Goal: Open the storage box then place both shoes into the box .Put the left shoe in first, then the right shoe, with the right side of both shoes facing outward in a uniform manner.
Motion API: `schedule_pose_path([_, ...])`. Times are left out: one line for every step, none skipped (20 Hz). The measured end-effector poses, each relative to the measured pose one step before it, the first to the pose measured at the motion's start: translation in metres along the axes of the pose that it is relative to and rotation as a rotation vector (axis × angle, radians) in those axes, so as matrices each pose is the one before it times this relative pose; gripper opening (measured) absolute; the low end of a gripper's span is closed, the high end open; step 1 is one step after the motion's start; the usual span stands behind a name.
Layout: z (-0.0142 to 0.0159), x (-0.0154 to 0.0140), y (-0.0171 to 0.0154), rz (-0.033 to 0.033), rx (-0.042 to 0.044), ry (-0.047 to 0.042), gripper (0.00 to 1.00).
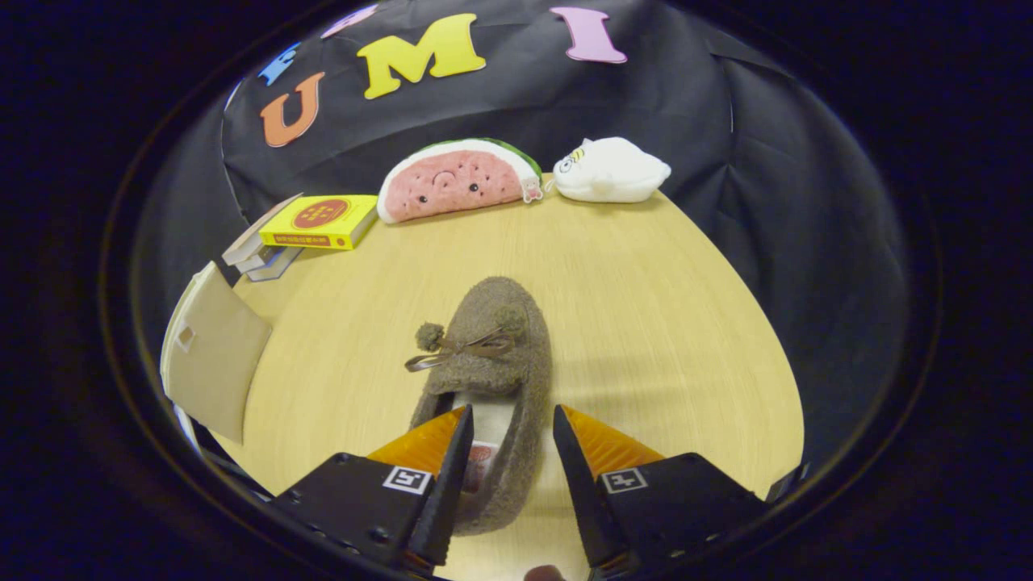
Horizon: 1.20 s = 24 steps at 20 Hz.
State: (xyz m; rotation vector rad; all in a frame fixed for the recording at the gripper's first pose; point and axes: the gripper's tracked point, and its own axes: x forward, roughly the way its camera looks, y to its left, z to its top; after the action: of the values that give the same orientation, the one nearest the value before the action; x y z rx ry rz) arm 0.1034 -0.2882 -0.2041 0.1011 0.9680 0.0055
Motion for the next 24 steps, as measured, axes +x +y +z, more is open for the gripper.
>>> schedule_pose_path([0.00149,0.00233,-0.00160,-0.00436,0.01309,0.00408,0.49])
schedule_pose_path([0.00323,0.00366,-0.00577,-0.02320,0.02034,-0.01619,0.39])
schedule_pose_path([0.00045,0.00174,0.00122,0.00687,0.01624,0.00020,0.29])
schedule_pose_path([-0.00469,-0.00027,0.00108,-0.00019,0.00657,0.00871,0.27])
schedule_pose_path([0.00044,0.00120,-0.00593,-0.02633,0.00695,-0.00930,0.28])
schedule_pose_path([0.00411,0.00011,-0.00063,0.00636,0.02435,-0.00597,0.02])
schedule_pose_path([-0.00234,-0.00178,0.00318,0.02013,0.01770,0.01165,0.01])
schedule_pose_path([0.00116,-0.00032,-0.00173,0.00562,0.02823,-0.01349,0.01])
schedule_pose_path([0.00066,0.00154,-0.00036,0.00892,0.04623,-0.00503,0.01])
schedule_pose_path([-0.00133,-0.00071,0.00179,0.01313,0.03682,0.00094,0.01])
schedule_pose_path([-0.00136,-0.00038,0.00018,0.00855,0.02321,-0.00087,0.01])
schedule_pose_path([-0.00190,-0.00234,0.00061,0.00866,0.02124,-0.00057,0.01])
schedule_pose_path([0.00191,-0.00269,0.00318,0.01372,0.01897,-0.00756,0.00])
schedule_pose_path([-0.00120,-0.00164,0.00356,0.00494,0.00294,-0.00698,0.00])
schedule_pose_path([-0.00017,-0.00436,0.00419,0.00330,-0.00375,-0.00831,0.00])
schedule_pose_path([0.00089,-0.00555,0.00504,0.00394,-0.00235,-0.00765,0.00])
schedule_pose_path([0.00110,-0.00624,0.00807,0.01081,0.00285,-0.00583,0.00])
schedule_pose_path([0.00091,-0.00675,0.01066,0.01396,0.00559,-0.00397,0.00])
schedule_pose_path([0.00080,-0.00716,0.01226,0.01468,0.00104,-0.00500,0.00])
schedule_pose_path([0.00086,-0.00619,0.01120,0.00733,-0.01094,-0.00592,0.00])
schedule_pose_path([0.00334,-0.00646,0.01205,0.00134,-0.00820,-0.01209,0.00])
schedule_pose_path([0.00300,-0.00641,0.01293,0.00409,-0.00568,-0.01200,0.00])
schedule_pose_path([0.00128,-0.00783,0.01652,0.00990,-0.00033,-0.01042,0.00])
schedule_pose_path([0.00101,-0.00640,0.01469,0.00899,0.00048,-0.00669,0.00])
